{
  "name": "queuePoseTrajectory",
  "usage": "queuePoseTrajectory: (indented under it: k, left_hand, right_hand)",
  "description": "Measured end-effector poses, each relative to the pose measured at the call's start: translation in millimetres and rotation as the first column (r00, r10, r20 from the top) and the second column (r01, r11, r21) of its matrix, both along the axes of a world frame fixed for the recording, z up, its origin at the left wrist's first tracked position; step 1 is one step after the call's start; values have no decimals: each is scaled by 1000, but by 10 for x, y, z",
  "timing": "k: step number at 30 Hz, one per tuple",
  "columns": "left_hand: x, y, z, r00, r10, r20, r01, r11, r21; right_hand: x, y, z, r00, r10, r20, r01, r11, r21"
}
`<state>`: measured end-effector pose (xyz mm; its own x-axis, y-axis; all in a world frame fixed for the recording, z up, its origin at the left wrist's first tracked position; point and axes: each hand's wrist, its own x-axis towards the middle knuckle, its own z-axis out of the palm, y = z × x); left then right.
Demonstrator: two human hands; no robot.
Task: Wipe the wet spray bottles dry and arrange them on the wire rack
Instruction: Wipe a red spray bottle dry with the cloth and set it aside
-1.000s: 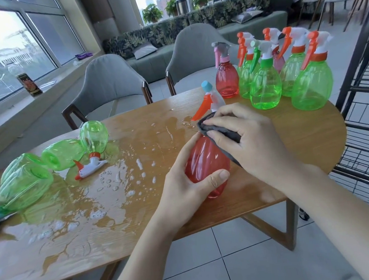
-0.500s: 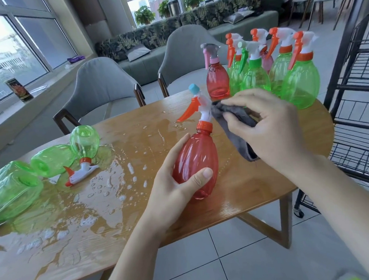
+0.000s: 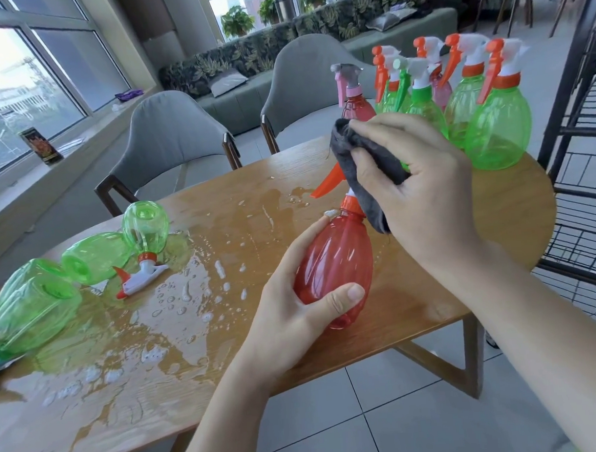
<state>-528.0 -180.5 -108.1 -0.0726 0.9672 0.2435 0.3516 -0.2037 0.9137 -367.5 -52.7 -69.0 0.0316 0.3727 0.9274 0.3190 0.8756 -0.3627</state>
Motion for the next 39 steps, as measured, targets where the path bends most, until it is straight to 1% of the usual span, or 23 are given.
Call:
queuePoseTrajectory:
  k: [3,6,9,15,17,20,22,24,29,32,36,39]
  left_hand:
    - [-5,7,-5,1000,-5,12,5,1000,6]
    - [3,9,-11,1000,5,8,-5,1000,15]
    - [7,10,-8,1000,12,0,-12,1000,15]
    - [-10,16,-5,1000,20,-1,-20,1000,11]
    - [-7,15,-13,1000,24,19,-24,1000,7]
    - [-7,13,-25,999,16,36,-17,1000,7]
    - [-4,9,-25,999,8,34,-8,1000,-1]
    - [-9,11,-25,999,12,36,-12,1000,4]
    - [-49,31,-47,998,20,61,-21,1000,17]
    - [-49,33,-47,998,14,56,-15,1000,18]
    - [-46,27,-52,997,2,73,-2,1000,6]
    - [-37,26,-48,997,2,71,-3,1000,12]
  right_hand:
    - [23,-16,-56,1000,-7,11,8,999,-38]
    - [44,-40,-101,998,10,55,-6,998,-66]
    - [-10,-126,-134,996,34,86,-30,999,-44]
    - [-198,-310,-189,981,134,137,-137,990,13]
    - [-178,-312,-153,982,150,113,-153,988,23]
    - [-46,-213,-78,996,91,5,-91,996,-22]
    - [39,-114,-55,999,30,-16,-31,997,-65]
    - [53,-53,-87,999,28,19,-26,995,-98]
    - [26,-46,-181,984,92,156,-73,989,-125]
    - [85,-27,-156,985,72,154,-53,990,-128]
    - [144,8,-152,995,24,100,-3,979,-205]
    - [152,-28,-164,988,105,113,-77,969,-234]
